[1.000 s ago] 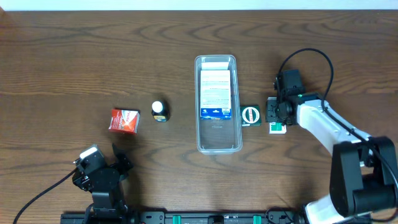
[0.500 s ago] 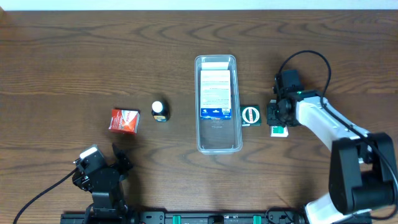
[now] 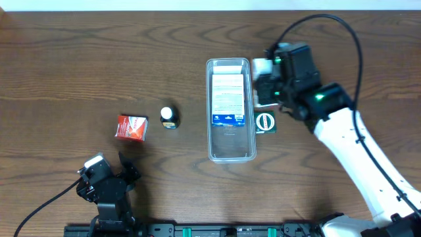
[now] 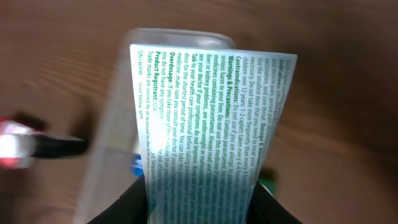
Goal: Pack container
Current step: 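Carry the white-green box into the container beside the blue box, then lower the white-green box into the container and release, then move right gripper to the green Zam-Buk tin and grasp it, then place the green tin into the container on top of the boxes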
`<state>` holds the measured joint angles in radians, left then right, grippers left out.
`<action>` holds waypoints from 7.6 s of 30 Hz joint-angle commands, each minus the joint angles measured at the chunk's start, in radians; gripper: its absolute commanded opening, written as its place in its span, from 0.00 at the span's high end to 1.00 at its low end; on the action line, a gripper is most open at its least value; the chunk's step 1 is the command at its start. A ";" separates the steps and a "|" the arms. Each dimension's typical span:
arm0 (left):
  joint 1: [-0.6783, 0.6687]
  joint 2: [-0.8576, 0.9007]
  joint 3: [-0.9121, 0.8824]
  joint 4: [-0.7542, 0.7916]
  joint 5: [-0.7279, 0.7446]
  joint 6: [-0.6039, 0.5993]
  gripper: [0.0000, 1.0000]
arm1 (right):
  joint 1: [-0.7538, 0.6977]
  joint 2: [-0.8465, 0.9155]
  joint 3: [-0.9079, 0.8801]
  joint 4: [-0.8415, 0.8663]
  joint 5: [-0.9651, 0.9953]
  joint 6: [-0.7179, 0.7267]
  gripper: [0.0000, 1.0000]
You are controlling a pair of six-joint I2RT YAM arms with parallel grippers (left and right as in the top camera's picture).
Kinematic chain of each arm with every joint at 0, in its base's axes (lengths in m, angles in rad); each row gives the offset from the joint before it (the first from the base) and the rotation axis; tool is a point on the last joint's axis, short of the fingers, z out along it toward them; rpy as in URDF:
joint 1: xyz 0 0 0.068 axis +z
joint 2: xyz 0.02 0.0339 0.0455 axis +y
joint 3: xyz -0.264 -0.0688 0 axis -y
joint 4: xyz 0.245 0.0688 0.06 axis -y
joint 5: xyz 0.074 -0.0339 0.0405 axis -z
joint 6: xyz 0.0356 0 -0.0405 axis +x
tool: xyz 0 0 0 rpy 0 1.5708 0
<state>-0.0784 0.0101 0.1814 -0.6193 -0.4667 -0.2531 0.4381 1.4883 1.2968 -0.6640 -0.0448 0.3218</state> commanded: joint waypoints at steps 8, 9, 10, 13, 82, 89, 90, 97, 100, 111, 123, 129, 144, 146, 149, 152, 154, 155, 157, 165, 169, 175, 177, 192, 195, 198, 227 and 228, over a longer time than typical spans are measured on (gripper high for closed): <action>0.006 -0.003 -0.018 0.001 -0.005 0.013 0.02 | 0.099 0.308 0.008 0.246 -0.095 0.169 0.70; 0.006 -0.003 -0.018 0.001 -0.005 0.013 0.02 | 0.099 0.335 0.008 0.271 -0.108 0.182 0.69; 0.006 -0.003 -0.018 0.001 -0.005 0.013 0.02 | 0.099 0.357 0.008 0.291 -0.110 0.198 0.68; 0.006 -0.003 -0.018 0.001 -0.005 0.013 0.02 | 0.099 0.418 0.008 0.364 -0.123 0.216 0.62; 0.006 -0.003 -0.018 0.001 -0.005 0.013 0.02 | 0.112 0.443 0.008 0.337 -0.011 0.160 0.86; 0.006 -0.003 -0.018 0.001 -0.005 0.013 0.02 | 0.119 0.443 0.008 0.354 -0.010 0.183 0.87; 0.006 -0.003 -0.018 0.001 -0.005 0.013 0.02 | 0.117 0.443 0.008 0.353 -0.007 0.183 0.88; 0.006 -0.003 -0.018 0.001 -0.005 0.013 0.02 | 0.113 0.478 0.008 0.355 -0.004 0.188 0.89; 0.006 -0.003 -0.018 0.001 -0.005 0.013 0.02 | 0.113 0.500 0.008 0.367 -0.021 0.192 0.91; 0.006 -0.003 -0.018 0.001 -0.005 0.013 0.02 | 0.109 0.441 0.009 0.410 -0.091 0.095 0.84; 0.006 -0.003 -0.018 0.001 -0.005 0.013 0.02 | -0.002 0.087 0.009 0.164 -0.014 0.072 0.59; 0.006 -0.003 -0.018 0.001 -0.005 0.013 0.02 | -0.180 -0.032 0.008 -0.135 0.048 0.075 0.24; 0.006 -0.003 -0.018 0.001 -0.005 0.013 0.02 | -0.258 0.065 -0.201 -0.147 -0.086 -0.027 0.26; 0.006 -0.003 -0.018 0.001 -0.005 0.013 0.02 | -0.250 0.082 -0.231 -0.129 -0.087 -0.027 0.26; 0.006 -0.003 -0.018 0.001 -0.005 0.013 0.02 | -0.236 0.112 -0.274 -0.053 -0.158 -0.112 0.26; 0.006 -0.003 -0.018 0.001 -0.005 0.013 0.02 | -0.204 0.134 -0.285 0.008 -0.173 -0.190 0.25; 0.006 -0.003 -0.018 0.001 -0.005 0.013 0.02 | -0.179 0.144 -0.285 0.051 -0.164 -0.205 0.23; 0.006 -0.003 -0.018 0.001 -0.005 0.013 0.02 | -0.166 0.147 -0.285 0.075 -0.166 -0.208 0.22; 0.006 -0.003 -0.018 0.001 -0.005 0.013 0.02 | -0.143 0.154 -0.285 0.105 -0.167 -0.208 0.22; 0.006 -0.003 -0.018 0.001 -0.005 0.013 0.02 | -0.073 0.175 -0.285 0.154 -0.168 -0.207 0.20; 0.006 -0.003 -0.018 0.001 -0.005 0.013 0.02 | -0.072 0.177 -0.285 0.154 -0.084 -0.178 0.20; 0.006 -0.003 -0.018 0.001 -0.005 0.013 0.02 | -0.095 0.179 -0.285 0.090 0.051 -0.119 0.19; 0.006 -0.003 -0.018 0.001 -0.005 0.013 0.02 | -0.096 0.186 -0.285 0.088 0.071 -0.117 0.17; 0.006 -0.003 -0.018 0.001 -0.005 0.013 0.02 | -0.097 0.361 -0.285 0.163 0.030 -0.024 0.27; 0.006 -0.003 -0.018 0.001 -0.005 0.013 0.02 | -0.098 0.347 -0.283 0.163 0.031 -0.022 0.35; 0.006 -0.003 -0.018 0.001 -0.005 0.013 0.02 | -0.098 0.309 -0.283 0.159 0.041 -0.022 0.36; 0.006 -0.003 -0.018 0.001 -0.005 0.013 0.02 | 0.150 0.090 -0.022 0.135 0.023 0.168 0.48; 0.006 -0.003 -0.018 0.001 -0.005 0.013 0.02 | 0.156 0.125 0.004 0.135 0.029 0.188 0.48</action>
<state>-0.0784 0.0101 0.1814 -0.6193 -0.4667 -0.2535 0.5728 1.5459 1.2373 -0.5293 -0.0315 0.4461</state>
